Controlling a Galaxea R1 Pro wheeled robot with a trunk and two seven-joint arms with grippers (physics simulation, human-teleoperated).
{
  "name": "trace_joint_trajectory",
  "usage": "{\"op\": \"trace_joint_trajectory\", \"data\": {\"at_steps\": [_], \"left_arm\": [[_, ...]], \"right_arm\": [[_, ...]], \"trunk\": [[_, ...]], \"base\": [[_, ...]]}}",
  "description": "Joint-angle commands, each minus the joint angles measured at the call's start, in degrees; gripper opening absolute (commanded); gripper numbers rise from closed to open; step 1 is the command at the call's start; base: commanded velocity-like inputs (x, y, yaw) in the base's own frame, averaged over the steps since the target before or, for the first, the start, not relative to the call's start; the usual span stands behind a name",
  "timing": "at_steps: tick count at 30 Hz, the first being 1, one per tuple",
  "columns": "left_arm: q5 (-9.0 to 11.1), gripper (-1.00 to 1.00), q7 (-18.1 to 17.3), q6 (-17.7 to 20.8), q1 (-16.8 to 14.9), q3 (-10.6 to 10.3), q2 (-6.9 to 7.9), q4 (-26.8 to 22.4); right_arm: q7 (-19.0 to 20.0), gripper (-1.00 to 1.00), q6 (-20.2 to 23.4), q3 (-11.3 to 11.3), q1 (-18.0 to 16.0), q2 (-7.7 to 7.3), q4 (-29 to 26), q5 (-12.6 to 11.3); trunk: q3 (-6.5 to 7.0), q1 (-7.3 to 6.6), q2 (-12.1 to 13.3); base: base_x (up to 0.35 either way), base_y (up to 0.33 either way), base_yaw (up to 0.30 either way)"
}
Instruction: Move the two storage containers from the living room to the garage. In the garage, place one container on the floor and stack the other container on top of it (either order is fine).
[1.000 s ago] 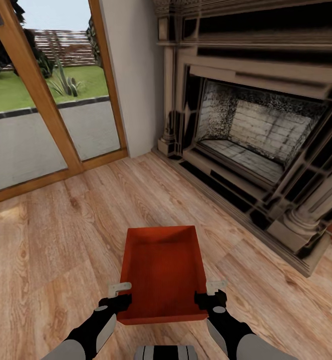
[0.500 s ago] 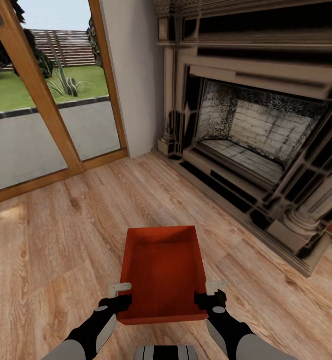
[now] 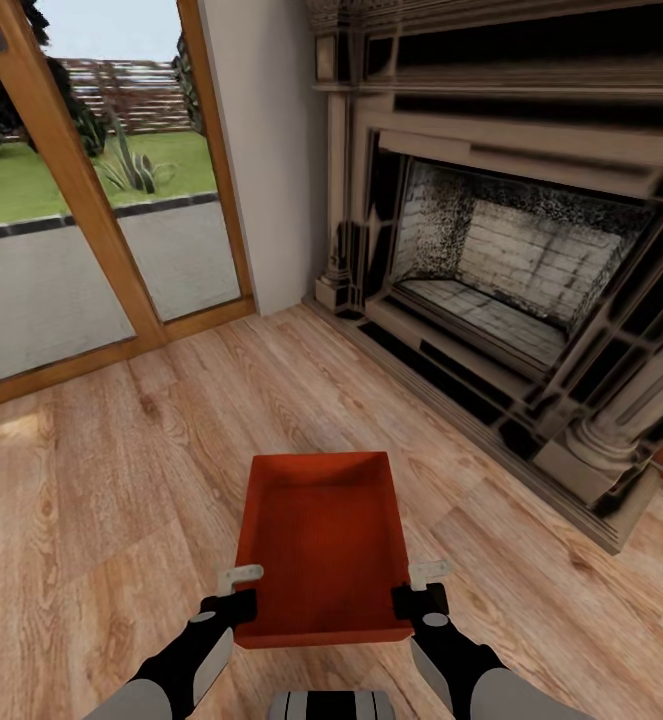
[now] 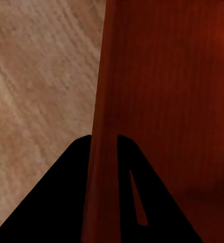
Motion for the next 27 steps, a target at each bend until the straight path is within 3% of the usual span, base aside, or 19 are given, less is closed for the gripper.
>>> {"op": "trace_joint_trajectory", "data": {"at_steps": [1,27], "left_arm": [[-0.03,-1.00,0.61,0.33,0.00,-0.15,0.06,-0.15],[0.07,-1.00,0.61,0.33,0.00,0.22,0.14,-0.07]], "right_arm": [[-0.40,-1.00,-0.26,0.17,-0.04,-0.03,0.07,-0.34],[-0.78,-1.00,-0.41,0.17,-0.03,0.22,-0.02,-0.15]], "trunk": [[-0.04,-0.01,-0.02],[4.63,-5.72,10.41]], "base": [[0.000,0.000,0.000],[0.000,0.000,0.000]]}}
